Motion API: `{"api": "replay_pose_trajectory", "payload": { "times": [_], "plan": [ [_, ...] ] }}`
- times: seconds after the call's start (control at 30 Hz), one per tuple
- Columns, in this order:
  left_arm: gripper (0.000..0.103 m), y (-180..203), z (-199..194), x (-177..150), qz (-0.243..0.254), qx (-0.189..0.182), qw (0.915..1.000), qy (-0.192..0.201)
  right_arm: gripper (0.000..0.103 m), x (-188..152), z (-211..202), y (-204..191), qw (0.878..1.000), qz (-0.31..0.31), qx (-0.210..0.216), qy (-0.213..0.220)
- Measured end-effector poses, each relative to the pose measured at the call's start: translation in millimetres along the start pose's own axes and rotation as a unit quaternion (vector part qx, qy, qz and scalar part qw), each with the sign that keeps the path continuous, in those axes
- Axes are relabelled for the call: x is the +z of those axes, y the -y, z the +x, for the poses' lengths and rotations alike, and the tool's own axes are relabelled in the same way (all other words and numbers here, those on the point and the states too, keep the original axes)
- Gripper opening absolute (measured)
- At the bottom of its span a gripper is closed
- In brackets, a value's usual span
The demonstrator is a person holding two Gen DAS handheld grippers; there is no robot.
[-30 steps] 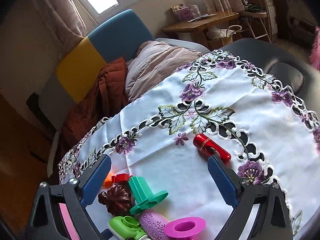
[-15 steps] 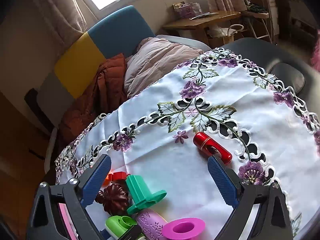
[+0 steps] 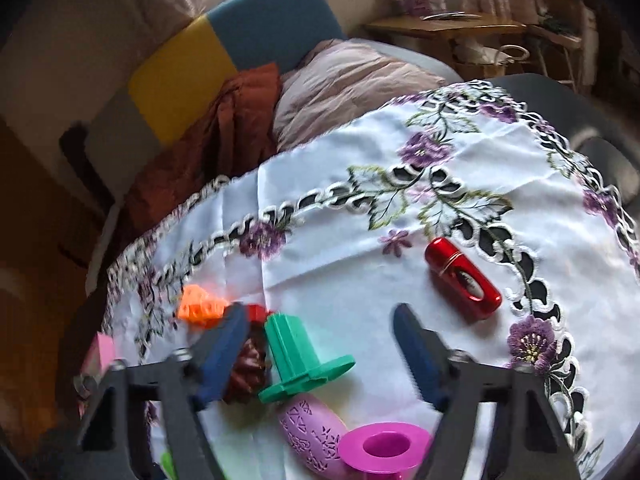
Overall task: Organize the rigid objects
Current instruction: 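Lift the green-and-white bottle with the left tool while the right tool grasps the green stand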
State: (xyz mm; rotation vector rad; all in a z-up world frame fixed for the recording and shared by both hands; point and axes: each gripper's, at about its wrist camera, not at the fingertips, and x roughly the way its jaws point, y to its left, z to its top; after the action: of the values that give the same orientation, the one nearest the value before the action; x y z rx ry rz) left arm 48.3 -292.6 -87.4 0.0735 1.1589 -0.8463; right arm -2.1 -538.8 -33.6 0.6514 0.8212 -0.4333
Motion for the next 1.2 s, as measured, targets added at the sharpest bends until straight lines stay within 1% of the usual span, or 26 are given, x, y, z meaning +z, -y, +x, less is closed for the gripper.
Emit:
{"api": "replay_pose_trajectory", "payload": {
  "times": [0.13,0.27,0.4,0.43,0.47,0.5,0.53,0.63,0.7,0.87,0.97,1.2],
  "plan": [
    [0.063,-0.5,0.2,1.6,-0.007,0.002,1.0000,0.003,0.059,-5.3,15.6,-12.4,0.999,-0.036,-0.007,-0.034],
    [0.063,-0.9,1.6,2.0,-0.009,0.003,0.9999,0.005,0.059,-11.2,30.5,-23.7,0.995,-0.073,-0.025,-0.059],
    [0.063,0.1,3.9,2.9,-0.008,0.006,0.9999,0.006,0.059,-14.0,41.5,-28.1,0.992,-0.090,-0.027,-0.079],
    [0.063,0.2,4.2,2.8,-0.007,0.006,0.9999,0.007,0.058,-15.6,45.1,-29.8,0.991,-0.098,-0.034,-0.084],
    [0.063,0.4,4.5,2.9,-0.007,0.006,0.9999,0.007,0.056,-16.3,47.3,-30.6,0.990,-0.104,-0.040,-0.087],
    [0.063,0.1,4.5,2.7,-0.007,0.006,0.9999,0.008,0.046,-17.0,49.8,-31.3,0.989,-0.109,-0.043,-0.091],
    [0.063,0.1,4.4,2.3,-0.007,0.006,0.9999,0.009,0.031,-18.4,53.1,-32.0,0.987,-0.115,-0.045,-0.098],
    [0.063,0.3,2.4,0.3,-0.003,0.009,0.9999,0.010,0.031,-24.4,62.8,-34.8,0.982,-0.132,-0.054,-0.120],
    [0.062,0.7,0.9,-1.3,0.001,0.014,0.9998,0.011,0.031,-28.0,67.8,-33.6,0.981,-0.131,-0.050,-0.136],
    [0.062,0.7,-7.9,-7.8,0.012,0.026,0.9994,0.020,0.031,-27.1,68.5,-27.9,0.982,-0.122,-0.043,-0.134],
    [0.062,-0.6,-16.9,-12.5,0.015,0.027,0.9991,0.029,0.031,-29.1,67.2,-24.2,0.982,-0.125,-0.042,-0.134],
    [0.062,-3.3,-60.6,-19.3,0.017,0.017,0.9972,0.070,0.031,-33.4,68.3,-33.7,0.979,-0.145,-0.053,-0.129]
  ]
}}
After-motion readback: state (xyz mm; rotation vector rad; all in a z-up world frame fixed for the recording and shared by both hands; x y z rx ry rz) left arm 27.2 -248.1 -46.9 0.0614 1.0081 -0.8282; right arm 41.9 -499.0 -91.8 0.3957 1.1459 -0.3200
